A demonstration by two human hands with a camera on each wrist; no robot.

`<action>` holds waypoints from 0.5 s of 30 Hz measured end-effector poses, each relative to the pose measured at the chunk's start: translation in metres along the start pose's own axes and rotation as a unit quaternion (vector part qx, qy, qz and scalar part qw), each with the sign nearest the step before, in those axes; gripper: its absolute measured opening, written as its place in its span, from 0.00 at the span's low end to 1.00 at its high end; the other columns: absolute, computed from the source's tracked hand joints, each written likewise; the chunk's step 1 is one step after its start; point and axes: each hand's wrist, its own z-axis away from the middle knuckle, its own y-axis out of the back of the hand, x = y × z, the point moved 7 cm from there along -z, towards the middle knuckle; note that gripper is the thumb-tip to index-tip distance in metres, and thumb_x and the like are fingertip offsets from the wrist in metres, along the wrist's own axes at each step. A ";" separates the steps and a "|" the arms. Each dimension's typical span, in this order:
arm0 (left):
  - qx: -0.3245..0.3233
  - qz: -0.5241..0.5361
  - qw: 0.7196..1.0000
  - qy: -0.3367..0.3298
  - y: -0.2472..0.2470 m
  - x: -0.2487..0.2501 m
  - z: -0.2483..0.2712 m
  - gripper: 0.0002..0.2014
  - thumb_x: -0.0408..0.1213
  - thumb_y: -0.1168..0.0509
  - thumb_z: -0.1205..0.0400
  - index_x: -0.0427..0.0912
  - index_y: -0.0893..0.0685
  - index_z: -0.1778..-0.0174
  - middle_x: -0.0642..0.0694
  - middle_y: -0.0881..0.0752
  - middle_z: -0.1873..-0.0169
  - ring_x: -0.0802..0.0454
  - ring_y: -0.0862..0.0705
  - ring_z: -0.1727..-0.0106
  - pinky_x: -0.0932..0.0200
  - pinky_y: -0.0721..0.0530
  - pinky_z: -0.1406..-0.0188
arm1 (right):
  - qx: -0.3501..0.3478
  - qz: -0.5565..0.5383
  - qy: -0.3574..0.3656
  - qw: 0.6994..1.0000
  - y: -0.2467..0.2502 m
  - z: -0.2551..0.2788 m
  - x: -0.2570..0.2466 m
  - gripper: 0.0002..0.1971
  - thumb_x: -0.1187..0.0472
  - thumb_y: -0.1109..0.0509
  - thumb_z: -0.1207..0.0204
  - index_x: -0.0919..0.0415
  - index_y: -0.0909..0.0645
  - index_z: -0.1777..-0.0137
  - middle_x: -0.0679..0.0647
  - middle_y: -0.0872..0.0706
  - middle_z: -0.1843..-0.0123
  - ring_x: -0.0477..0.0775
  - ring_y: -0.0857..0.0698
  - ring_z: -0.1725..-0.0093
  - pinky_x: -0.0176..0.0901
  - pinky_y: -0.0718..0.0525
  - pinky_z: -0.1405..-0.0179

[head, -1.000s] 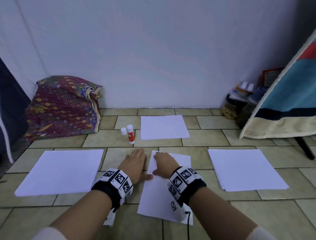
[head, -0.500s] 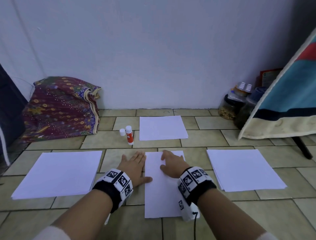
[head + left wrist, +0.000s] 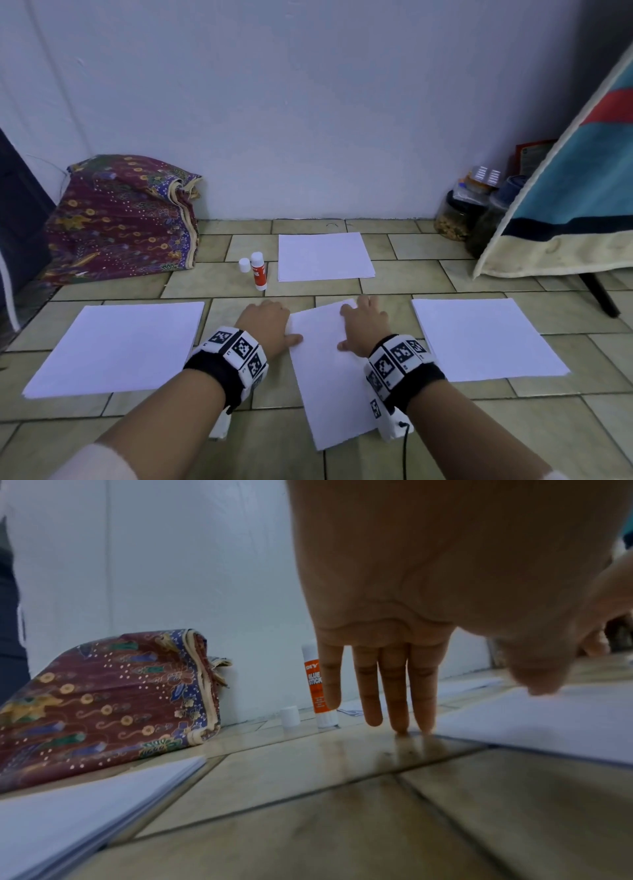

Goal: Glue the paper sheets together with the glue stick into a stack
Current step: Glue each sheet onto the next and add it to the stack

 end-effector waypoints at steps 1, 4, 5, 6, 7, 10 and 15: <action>0.003 0.009 1.000 -0.004 0.002 0.000 0.000 0.21 0.56 0.42 0.17 0.44 0.23 0.38 0.47 0.22 0.38 0.48 0.25 0.36 0.53 0.27 0.40 | -0.002 0.011 0.008 1.000 0.000 0.001 -0.006 0.31 0.52 0.30 0.23 0.54 0.36 0.22 0.61 0.37 0.25 0.63 0.39 0.24 0.53 0.29 0.32; -0.021 0.047 0.998 -0.028 -0.002 0.004 0.001 0.19 0.49 0.35 0.19 0.44 0.24 0.35 0.47 0.25 0.39 0.48 0.25 0.36 0.54 0.24 0.41 | -0.024 -0.023 0.063 0.997 -0.005 0.002 -0.032 0.29 0.63 0.38 0.21 0.51 0.36 0.21 0.61 0.34 0.27 0.64 0.37 0.27 0.52 0.28 0.33; -0.034 0.055 0.998 -0.028 -0.004 0.003 0.001 0.21 0.49 0.34 0.19 0.44 0.25 0.34 0.46 0.25 0.38 0.47 0.24 0.37 0.54 0.23 0.41 | -0.031 -0.029 0.088 0.995 -0.007 0.003 -0.042 0.29 0.63 0.38 0.22 0.52 0.37 0.20 0.61 0.34 0.27 0.65 0.36 0.28 0.53 0.28 0.31; -0.045 0.058 0.997 -0.023 -0.006 0.002 0.002 0.21 0.49 0.33 0.20 0.44 0.25 0.34 0.46 0.24 0.38 0.47 0.23 0.38 0.54 0.23 0.42 | -0.037 -0.027 0.111 0.993 -0.008 0.004 -0.052 0.30 0.62 0.36 0.22 0.54 0.37 0.20 0.62 0.34 0.26 0.65 0.36 0.28 0.54 0.29 0.29; -0.051 0.058 0.997 -0.016 -0.007 0.000 0.003 0.22 0.50 0.32 0.20 0.43 0.25 0.35 0.45 0.23 0.39 0.46 0.22 0.39 0.54 0.23 0.42 | -0.042 -0.025 0.129 0.990 -0.009 0.005 -0.060 0.31 0.60 0.34 0.22 0.55 0.38 0.19 0.61 0.36 0.23 0.66 0.37 0.26 0.56 0.30 0.28; -0.034 0.064 0.997 -0.007 -0.012 -0.008 0.003 0.30 0.55 0.30 0.23 0.43 0.29 0.30 0.45 0.27 0.33 0.47 0.27 0.32 0.52 0.24 0.37 | -0.059 -0.020 0.164 0.985 -0.015 0.005 -0.077 0.34 0.58 0.31 0.22 0.57 0.41 0.18 0.56 0.41 0.18 0.65 0.41 0.22 0.59 0.30 0.26; -0.104 0.031 0.994 -0.008 -0.037 -0.023 0.008 0.56 0.66 0.33 0.27 0.45 0.59 0.15 0.50 0.59 0.15 0.50 0.57 0.15 0.30 0.48 0.21 | -0.062 -0.028 0.173 0.982 -0.010 0.003 -0.070 0.40 0.53 0.30 0.22 0.57 0.48 0.16 0.51 0.49 0.14 0.57 0.47 0.17 0.64 0.43 0.20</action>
